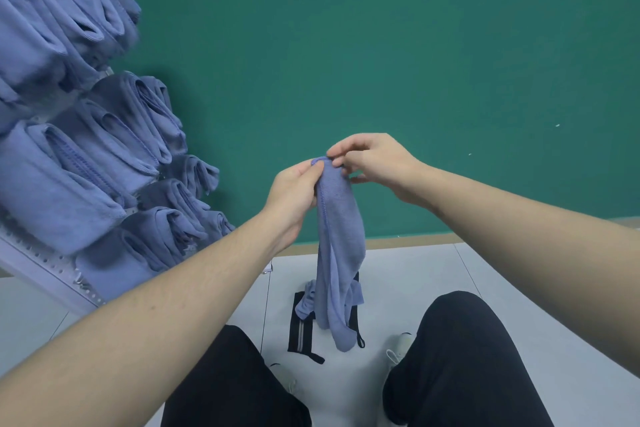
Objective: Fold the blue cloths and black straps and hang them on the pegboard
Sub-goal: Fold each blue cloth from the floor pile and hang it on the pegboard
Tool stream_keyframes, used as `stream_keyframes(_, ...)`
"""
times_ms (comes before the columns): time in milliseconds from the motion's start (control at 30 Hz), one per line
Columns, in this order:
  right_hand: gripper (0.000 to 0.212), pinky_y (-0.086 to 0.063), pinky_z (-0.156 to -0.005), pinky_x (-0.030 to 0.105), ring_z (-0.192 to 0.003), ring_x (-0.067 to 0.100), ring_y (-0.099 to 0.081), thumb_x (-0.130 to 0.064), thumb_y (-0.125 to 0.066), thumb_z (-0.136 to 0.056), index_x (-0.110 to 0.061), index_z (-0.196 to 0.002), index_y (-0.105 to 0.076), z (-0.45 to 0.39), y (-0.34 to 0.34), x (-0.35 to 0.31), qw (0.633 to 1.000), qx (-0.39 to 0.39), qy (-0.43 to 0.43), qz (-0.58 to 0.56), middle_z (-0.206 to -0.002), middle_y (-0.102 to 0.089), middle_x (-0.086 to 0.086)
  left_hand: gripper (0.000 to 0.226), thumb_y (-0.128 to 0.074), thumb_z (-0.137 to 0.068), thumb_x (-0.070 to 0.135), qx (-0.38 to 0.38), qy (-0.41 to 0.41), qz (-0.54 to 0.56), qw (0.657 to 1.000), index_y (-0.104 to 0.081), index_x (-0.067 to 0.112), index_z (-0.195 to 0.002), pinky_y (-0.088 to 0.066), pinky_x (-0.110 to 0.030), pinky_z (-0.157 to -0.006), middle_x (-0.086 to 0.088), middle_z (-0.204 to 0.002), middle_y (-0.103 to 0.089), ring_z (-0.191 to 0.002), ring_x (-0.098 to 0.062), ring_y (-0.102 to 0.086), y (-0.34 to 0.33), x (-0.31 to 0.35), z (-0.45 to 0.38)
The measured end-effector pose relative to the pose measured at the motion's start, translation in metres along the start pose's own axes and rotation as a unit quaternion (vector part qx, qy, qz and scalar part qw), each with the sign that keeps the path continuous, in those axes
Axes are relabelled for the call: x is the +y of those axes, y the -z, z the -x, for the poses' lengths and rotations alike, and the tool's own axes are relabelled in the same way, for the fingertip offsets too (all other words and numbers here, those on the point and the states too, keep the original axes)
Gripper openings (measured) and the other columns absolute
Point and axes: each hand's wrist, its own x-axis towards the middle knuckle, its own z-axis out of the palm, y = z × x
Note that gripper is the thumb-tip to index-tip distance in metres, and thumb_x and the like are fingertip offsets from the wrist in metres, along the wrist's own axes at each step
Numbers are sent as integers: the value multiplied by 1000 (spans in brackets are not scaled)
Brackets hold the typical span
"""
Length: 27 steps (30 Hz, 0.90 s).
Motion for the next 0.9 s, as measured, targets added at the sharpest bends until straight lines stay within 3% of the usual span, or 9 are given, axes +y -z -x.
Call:
stream_keyframes(67,22,-52,-80,23,-88,9,-63,-7,-60,-91,-24,-101,-68,-4,4,8,994,38,65,85,-99,-69,-9,25,-49,-103,17,-3,-5,15,1000,-75,18,-102,-51,-29,-88,1,-101,-77,-90,-11,-69,1,4,1)
stream_keyframes(200,24,-51,-89,19,-93,10,-66,-8,-70,-90,-18,-110,-62,-4,14,22,990,-27,100,94,-102,-70,-4,24,-48,-105,18,-15,-17,19,1000,-72,19,-102,-51,-28,-88,1,-101,-76,-93,-13,-68,9,9,0)
stream_keyframes(300,26,-45,-94,17,-98,5,-59,-13,-77,-86,-21,-106,-63,-5,20,30,972,-49,144,181,-106,-68,-1,22,-49,-105,20,-29,-23,0,999,-71,21,-103,-51,-29,-89,2,-104,-76,-95,-12,-68,15,10,0)
stream_keyframes(500,32,-29,-79,-4,-110,7,-50,-17,-77,-86,-26,-109,-58,-9,23,30,960,-53,161,225,-111,-58,-21,21,-50,-104,20,-57,-44,-20,997,-70,23,-98,-47,-29,-88,5,-100,-74,-93,-11,-64,16,12,0)
stream_keyframes(567,26,-33,-87,6,-110,8,-50,-23,-78,-85,-26,-104,-61,-9,23,28,955,-67,162,239,-107,-60,-21,21,-50,-104,19,-59,-50,-24,997,-70,23,-96,-47,-29,-90,5,-98,-74,-93,-11,-64,17,13,0)
stream_keyframes(667,20,-38,-102,34,-113,16,-51,-52,-77,-79,-37,-85,-64,-12,23,30,925,-87,176,325,-109,-61,-14,21,-51,-104,21,-50,-64,-44,996,-70,24,-95,-47,-28,-86,6,-95,-74,-90,-9,-64,19,15,0)
stream_keyframes(733,25,-40,-103,38,-114,17,-51,-54,-74,-82,-30,-83,-69,-8,26,29,912,-110,153,366,-114,-60,-11,21,-51,-104,21,-34,-76,-48,995,-70,25,-95,-48,-27,-86,7,-96,-74,-90,-8,-65,22,15,-1)
stream_keyframes(800,29,-44,-97,32,-102,14,-56,-46,-73,-87,-18,-82,-69,-3,31,28,911,-139,125,369,-108,-61,-7,20,-52,-104,22,-11,-89,-53,995,-69,25,-95,-48,-26,-88,8,-96,-73,-90,-7,-64,27,15,-3)
stream_keyframes(900,40,-43,-70,30,-68,13,-48,-53,-69,-88,-22,-65,-59,2,42,26,917,-112,124,362,-78,-56,-4,19,-52,-104,24,10,-95,-73,993,-69,27,-96,-47,-27,-87,9,-96,-71,-88,-6,-61,36,13,-6)
